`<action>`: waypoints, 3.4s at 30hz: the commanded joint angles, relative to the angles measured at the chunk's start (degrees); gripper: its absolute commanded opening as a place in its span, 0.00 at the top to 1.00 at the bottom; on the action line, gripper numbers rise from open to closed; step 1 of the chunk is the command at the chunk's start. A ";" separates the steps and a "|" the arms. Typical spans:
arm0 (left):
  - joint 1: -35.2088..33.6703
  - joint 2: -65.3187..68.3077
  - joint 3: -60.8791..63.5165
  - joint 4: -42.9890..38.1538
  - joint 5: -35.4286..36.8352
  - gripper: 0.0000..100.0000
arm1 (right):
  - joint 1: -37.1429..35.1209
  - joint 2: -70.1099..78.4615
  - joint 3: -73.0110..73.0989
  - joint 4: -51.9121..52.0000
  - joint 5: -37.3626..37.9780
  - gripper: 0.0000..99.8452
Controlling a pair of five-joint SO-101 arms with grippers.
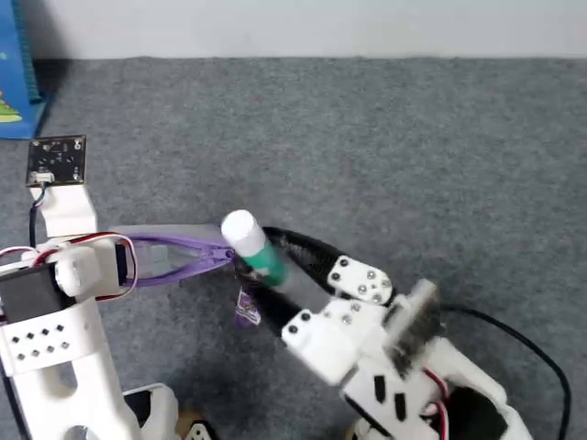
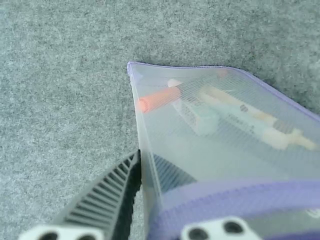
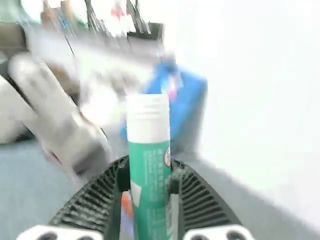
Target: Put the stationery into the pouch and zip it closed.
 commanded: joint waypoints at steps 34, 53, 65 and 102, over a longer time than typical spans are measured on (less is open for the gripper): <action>-0.09 0.00 -0.04 -0.97 0.00 0.99 | -0.66 41.63 19.52 -78.46 -26.37 0.99; -0.09 0.09 -0.04 -0.88 0.00 0.99 | -3.82 41.10 19.96 -73.71 -16.97 0.80; -0.09 0.09 -0.04 -0.88 0.00 0.99 | -4.18 41.01 19.87 -74.51 -9.32 1.00; -0.18 0.09 1.01 -1.32 0.00 0.99 | -0.13 56.22 15.38 -91.12 -3.08 0.99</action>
